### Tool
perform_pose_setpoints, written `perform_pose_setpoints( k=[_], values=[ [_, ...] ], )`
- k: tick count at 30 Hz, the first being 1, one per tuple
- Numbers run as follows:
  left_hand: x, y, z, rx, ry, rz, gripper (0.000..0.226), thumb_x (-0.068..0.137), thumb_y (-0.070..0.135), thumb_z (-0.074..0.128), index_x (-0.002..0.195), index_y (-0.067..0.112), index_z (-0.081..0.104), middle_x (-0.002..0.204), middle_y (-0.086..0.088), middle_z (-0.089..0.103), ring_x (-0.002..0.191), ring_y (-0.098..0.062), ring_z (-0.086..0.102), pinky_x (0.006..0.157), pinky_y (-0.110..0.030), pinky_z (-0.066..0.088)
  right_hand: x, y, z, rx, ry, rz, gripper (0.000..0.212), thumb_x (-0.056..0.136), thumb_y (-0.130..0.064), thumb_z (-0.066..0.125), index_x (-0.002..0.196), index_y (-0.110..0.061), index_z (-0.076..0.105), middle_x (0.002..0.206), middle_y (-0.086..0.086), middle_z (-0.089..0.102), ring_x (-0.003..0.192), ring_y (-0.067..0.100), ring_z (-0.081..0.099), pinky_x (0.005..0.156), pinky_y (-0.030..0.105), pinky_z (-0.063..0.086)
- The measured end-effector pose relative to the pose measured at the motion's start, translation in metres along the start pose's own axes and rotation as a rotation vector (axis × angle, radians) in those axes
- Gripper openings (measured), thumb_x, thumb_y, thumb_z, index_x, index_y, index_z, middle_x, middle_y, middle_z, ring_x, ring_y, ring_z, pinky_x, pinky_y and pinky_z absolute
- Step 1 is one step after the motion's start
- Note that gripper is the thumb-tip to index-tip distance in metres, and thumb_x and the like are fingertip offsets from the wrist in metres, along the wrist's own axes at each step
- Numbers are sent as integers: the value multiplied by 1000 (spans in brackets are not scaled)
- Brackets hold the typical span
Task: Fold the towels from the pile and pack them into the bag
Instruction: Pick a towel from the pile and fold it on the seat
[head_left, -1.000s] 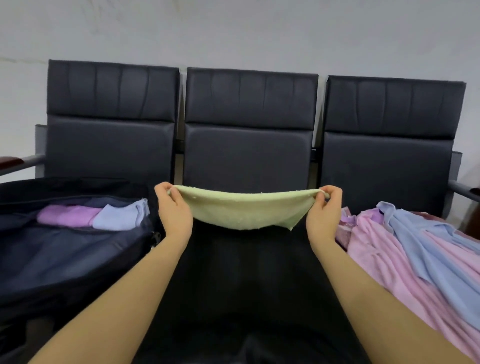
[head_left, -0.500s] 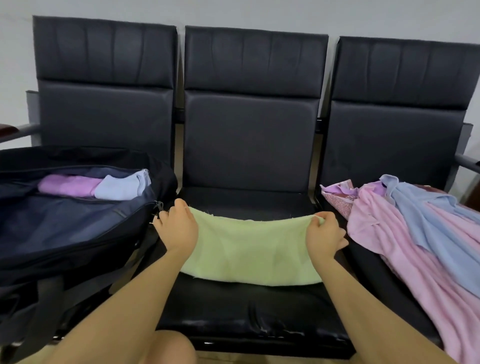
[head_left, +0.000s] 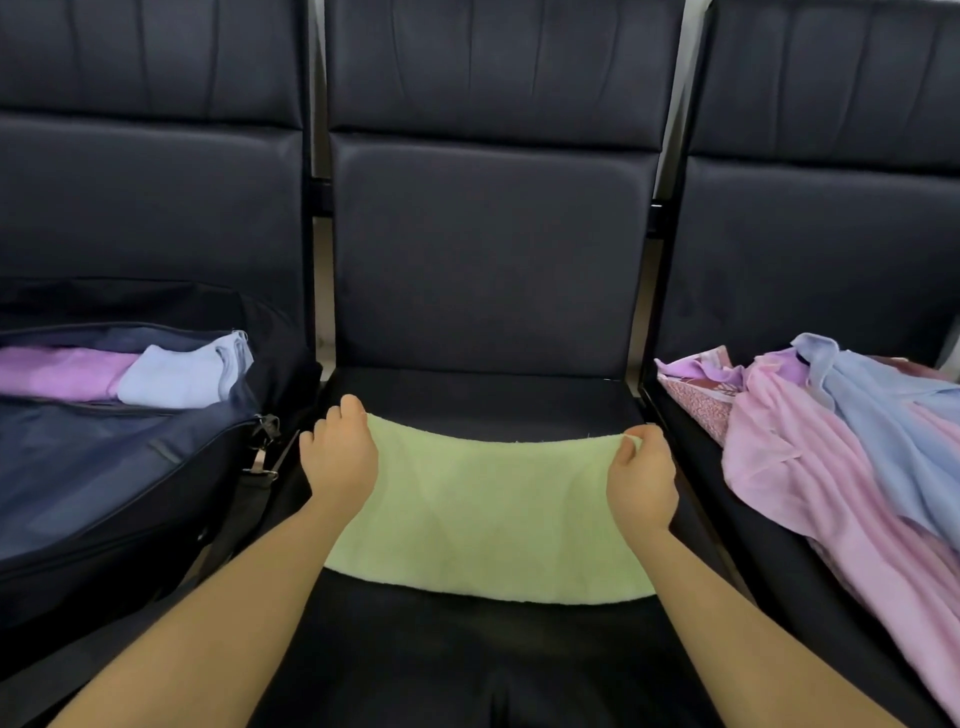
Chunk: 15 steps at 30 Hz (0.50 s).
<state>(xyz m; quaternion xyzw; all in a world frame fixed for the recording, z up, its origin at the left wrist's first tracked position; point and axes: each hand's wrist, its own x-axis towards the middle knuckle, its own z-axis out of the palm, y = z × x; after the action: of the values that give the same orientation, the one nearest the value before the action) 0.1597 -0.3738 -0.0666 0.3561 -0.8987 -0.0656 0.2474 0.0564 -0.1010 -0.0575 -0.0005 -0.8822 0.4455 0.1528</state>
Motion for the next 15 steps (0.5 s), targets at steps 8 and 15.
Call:
perform_pose_setpoints(
  k=[8,15],
  values=[
    [0,5,20,38,100,62,27,75,0,70,99,-3,58,90,-24,57,76,-41,55,60,-43,43,8,9,24,-306,-37,-151,25,96,-8,46,120,-7,55,121,13,54,104,32,51,85,39,36],
    [-55,31,13,97,-123,508,35,69,11,74,103,8,67,124,-13,60,116,-35,55,87,-44,48,-26,20,32,-555,-451,-638,53,98,-36,30,145,-14,38,157,8,25,145,31,21,117,41,15]
  ],
)
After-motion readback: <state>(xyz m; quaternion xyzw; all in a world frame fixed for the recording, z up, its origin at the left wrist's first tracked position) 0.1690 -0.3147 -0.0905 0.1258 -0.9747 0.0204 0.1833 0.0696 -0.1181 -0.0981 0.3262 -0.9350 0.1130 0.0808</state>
